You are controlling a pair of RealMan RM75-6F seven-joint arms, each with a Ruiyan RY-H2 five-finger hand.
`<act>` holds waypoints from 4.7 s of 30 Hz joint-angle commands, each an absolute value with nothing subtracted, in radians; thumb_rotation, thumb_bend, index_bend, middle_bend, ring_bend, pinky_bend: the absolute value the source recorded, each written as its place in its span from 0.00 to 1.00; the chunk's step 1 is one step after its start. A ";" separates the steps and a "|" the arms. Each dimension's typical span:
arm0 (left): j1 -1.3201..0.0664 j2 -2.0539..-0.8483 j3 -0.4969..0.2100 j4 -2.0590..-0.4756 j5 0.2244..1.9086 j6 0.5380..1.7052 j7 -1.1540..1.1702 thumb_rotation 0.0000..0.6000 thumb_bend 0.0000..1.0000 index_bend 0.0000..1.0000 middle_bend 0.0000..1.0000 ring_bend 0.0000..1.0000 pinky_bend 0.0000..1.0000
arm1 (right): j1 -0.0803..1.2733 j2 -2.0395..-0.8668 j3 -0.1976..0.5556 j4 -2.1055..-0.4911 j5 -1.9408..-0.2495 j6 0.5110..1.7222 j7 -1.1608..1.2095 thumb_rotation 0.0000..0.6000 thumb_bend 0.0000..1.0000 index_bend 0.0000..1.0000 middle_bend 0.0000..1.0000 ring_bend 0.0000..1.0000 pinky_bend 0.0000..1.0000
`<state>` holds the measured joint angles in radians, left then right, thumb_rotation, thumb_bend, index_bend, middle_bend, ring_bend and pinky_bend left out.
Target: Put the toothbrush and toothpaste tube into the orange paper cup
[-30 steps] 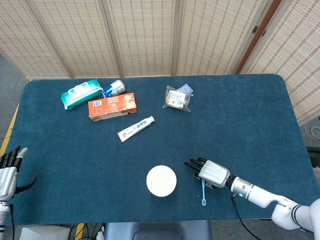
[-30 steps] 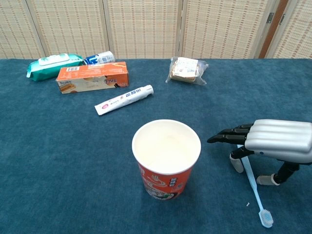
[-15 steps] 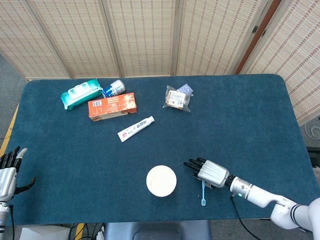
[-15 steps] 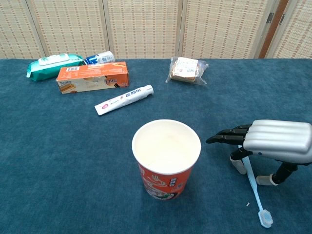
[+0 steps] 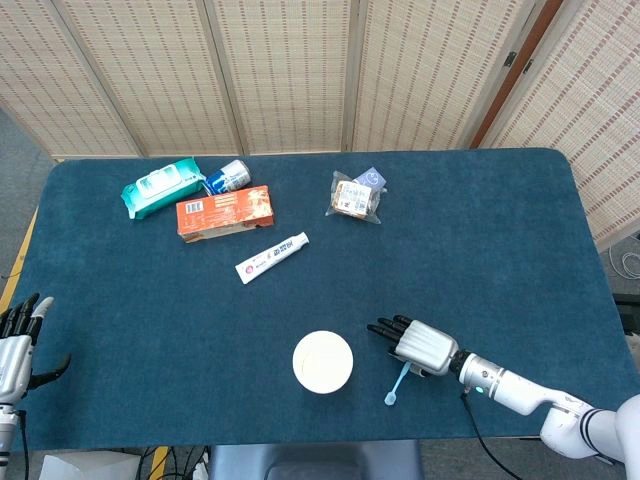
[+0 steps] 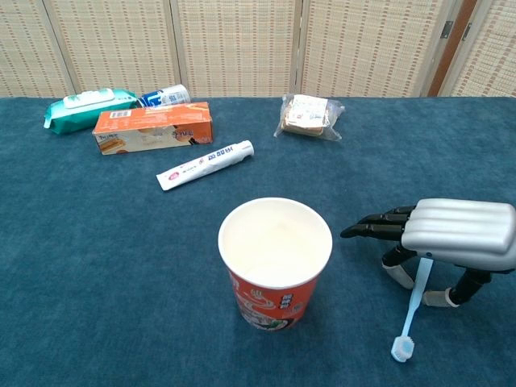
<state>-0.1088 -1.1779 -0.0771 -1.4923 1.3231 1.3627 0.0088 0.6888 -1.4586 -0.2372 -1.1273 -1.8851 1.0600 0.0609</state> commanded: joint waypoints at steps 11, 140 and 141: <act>-0.107 -1.178 -0.078 -1.492 1.323 1.363 0.008 1.00 0.27 0.05 0.01 0.00 0.00 | 0.688 -1.456 -0.237 -1.132 -1.880 1.063 0.062 1.00 0.23 0.62 0.00 0.00 0.20; -0.087 -1.123 -0.082 -1.463 1.314 1.359 -0.072 1.00 0.27 0.05 0.01 0.00 0.00 | 0.838 -1.621 -0.041 -1.265 -1.815 1.274 0.753 1.00 0.09 0.40 0.01 0.00 0.20; -0.087 -1.122 -0.083 -1.465 1.315 1.360 -0.069 1.00 0.27 0.05 0.01 0.00 0.00 | 0.834 -1.612 -0.040 -1.272 -1.813 1.281 0.747 1.00 0.09 0.40 0.01 0.00 0.20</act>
